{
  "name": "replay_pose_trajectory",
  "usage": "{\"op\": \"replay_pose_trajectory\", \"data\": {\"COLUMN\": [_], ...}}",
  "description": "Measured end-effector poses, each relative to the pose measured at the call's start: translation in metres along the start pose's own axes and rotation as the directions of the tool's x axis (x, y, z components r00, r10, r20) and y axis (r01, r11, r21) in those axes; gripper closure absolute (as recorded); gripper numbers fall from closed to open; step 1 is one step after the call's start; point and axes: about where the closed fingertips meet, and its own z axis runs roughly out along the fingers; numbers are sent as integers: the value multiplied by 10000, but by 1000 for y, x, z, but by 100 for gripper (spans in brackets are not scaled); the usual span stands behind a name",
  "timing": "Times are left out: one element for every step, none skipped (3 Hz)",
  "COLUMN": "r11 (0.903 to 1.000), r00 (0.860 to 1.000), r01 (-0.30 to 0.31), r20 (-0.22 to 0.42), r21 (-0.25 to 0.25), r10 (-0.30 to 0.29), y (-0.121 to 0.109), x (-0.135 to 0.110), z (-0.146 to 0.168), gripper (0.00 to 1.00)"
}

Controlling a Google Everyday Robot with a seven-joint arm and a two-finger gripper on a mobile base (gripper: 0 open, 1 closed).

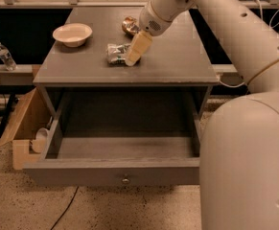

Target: Place 7up can into top drawer

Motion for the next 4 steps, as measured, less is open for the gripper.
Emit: {"op": "replay_pose_trajectory", "data": {"r11": [9989,9961,9929,9948], "r00": [9996,9994,9996,9999], "r01": [209,250,190,41], "r20": [-177,-214,-207,-92], "r21": [-409,-852,-1171,-1018], "r10": [-216,-269,-216,-51], "y": [-3,-3,-1,-4], "x": [-3,-3,0,5], "z": [34,63,82,75], "gripper": [0,15,38,62]}}
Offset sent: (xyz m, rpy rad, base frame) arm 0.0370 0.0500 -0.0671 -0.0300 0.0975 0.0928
